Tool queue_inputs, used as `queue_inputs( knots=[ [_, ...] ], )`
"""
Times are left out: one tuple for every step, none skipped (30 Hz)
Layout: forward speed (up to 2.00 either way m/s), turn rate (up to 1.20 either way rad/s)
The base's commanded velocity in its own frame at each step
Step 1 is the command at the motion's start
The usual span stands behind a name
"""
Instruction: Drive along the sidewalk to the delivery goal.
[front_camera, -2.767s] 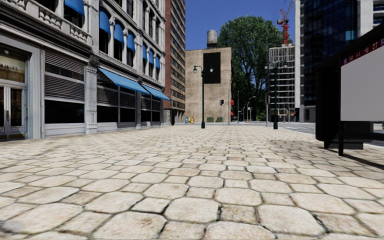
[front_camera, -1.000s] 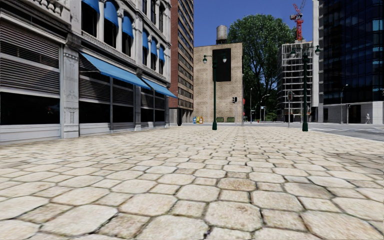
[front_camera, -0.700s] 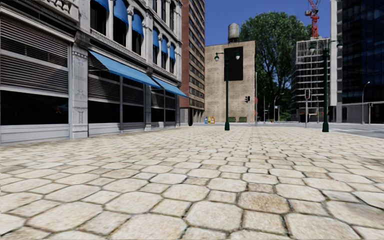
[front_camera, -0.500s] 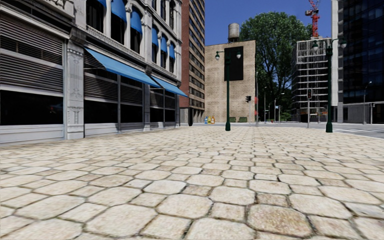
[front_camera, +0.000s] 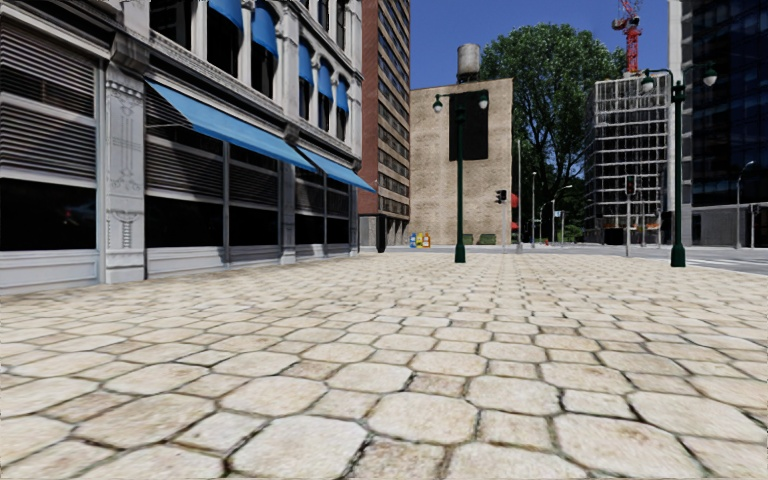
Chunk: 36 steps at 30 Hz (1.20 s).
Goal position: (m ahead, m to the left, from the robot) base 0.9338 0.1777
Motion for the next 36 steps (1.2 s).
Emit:
queue_inputs(
  knots=[
    [1.59, 0.0],
    [1.59, 0.0],
    [1.59, 0.0],
    [1.59, 0.0],
    [1.59, 0.0],
    [1.59, 0.0],
    [1.59, 0.0],
    [1.59, 0.0],
    [1.59, 0.0],
    [1.59, 0.0],
    [1.59, 0.0],
    [1.59, 0.0],
    [1.59, 0.0],
    [1.59, 0.0],
    [1.59, 0.0],
    [1.59, 0.0],
    [1.59, 0.0],
    [1.59, 0.0],
    [1.59, 0.0],
    [1.59, 0.0],
    [1.59, 0.0],
    [1.59, 0.0],
    [1.59, 0.0],
    [1.59, 0.0],
    [1.59, 0.0],
    [1.59, 0.0],
    [1.48, 0.0],
    [1.33, 0.0],
    [1.05, 0.0],
    [0.71, 0.0],
    [0.3, 0.0],
    [0.0, 0.0],
    [0.0, 0.0],
    [0.0, 0.0],
    [0.0, 0.0],
    [0.0, 0.0]
  ],
)
